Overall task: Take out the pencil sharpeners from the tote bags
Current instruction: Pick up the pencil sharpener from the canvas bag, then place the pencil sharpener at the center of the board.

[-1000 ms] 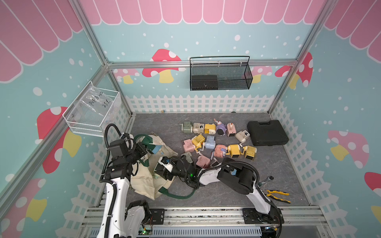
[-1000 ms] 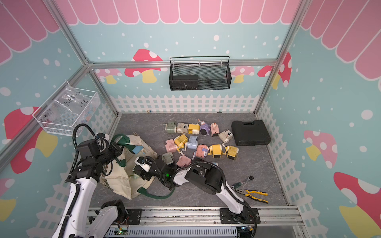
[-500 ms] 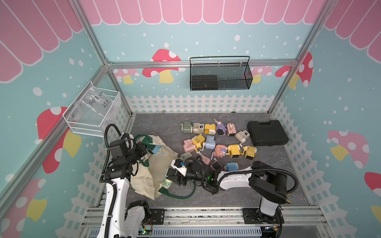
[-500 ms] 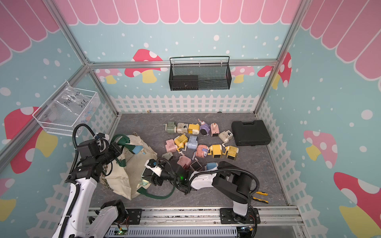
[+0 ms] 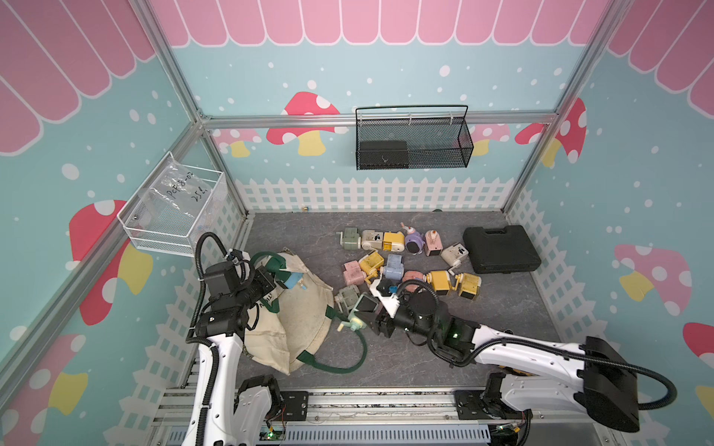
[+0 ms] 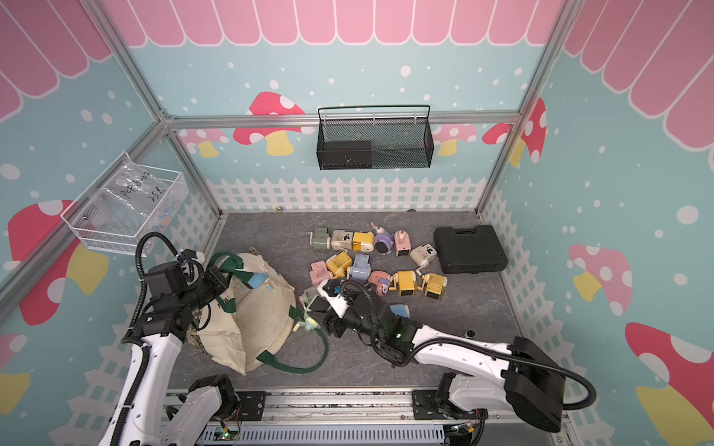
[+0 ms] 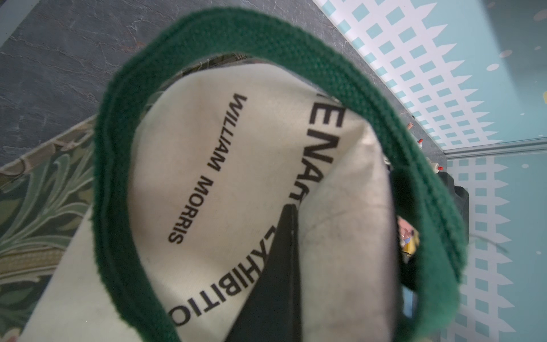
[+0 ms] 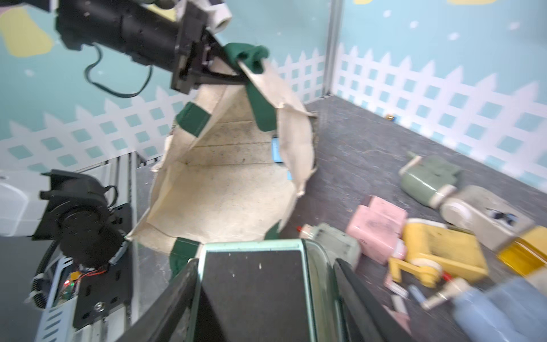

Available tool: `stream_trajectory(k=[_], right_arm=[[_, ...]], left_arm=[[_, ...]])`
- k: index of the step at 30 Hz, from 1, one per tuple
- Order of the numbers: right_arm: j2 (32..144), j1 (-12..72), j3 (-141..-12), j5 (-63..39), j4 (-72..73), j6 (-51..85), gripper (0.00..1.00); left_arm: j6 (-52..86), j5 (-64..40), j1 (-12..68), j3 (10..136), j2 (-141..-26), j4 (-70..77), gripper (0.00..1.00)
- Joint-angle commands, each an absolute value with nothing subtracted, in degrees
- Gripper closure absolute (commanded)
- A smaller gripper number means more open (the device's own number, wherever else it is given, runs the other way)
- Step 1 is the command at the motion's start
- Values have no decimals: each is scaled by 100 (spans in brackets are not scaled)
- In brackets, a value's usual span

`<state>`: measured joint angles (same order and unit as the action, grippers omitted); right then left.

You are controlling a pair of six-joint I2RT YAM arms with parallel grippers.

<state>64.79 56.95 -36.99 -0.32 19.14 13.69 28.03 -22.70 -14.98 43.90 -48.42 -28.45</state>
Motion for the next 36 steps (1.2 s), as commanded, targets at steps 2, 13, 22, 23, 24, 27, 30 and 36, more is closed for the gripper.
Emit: stream_trajectory(k=[2, 13, 22, 23, 24, 27, 30, 36], right_arm=[[5640, 4927, -3510, 517, 839, 1638, 51], [5105, 3437, -3491, 1250, -266, 2309, 51], [4848, 2061, -3076, 1550, -678, 3019, 52], [4845, 1928, -3008, 1523, -711, 3110, 52], [4850, 1817, -2924, 1463, -720, 3179, 52], [4910, 1598, -2727, 1328, -738, 3354, 52], [4904, 1506, -2494, 1333, -723, 3529, 52], [5171, 1321, -2339, 1287, -659, 3540, 52]], left_arm=[[2753, -2284, -1544, 4289, -4799, -3015, 100], [2751, -2263, -1539, 4278, -4764, -3011, 100], [2751, -2283, -1539, 4280, -4772, -3013, 100], [2744, -2285, -1546, 4273, -4760, -3016, 100], [2743, -2284, -1542, 4271, -4747, -3019, 100], [2741, -2259, -1542, 4271, -4720, -3015, 100], [2742, -2259, -1542, 4264, -4723, -3014, 100], [2742, -2274, -1542, 4272, -4766, -3021, 100]])
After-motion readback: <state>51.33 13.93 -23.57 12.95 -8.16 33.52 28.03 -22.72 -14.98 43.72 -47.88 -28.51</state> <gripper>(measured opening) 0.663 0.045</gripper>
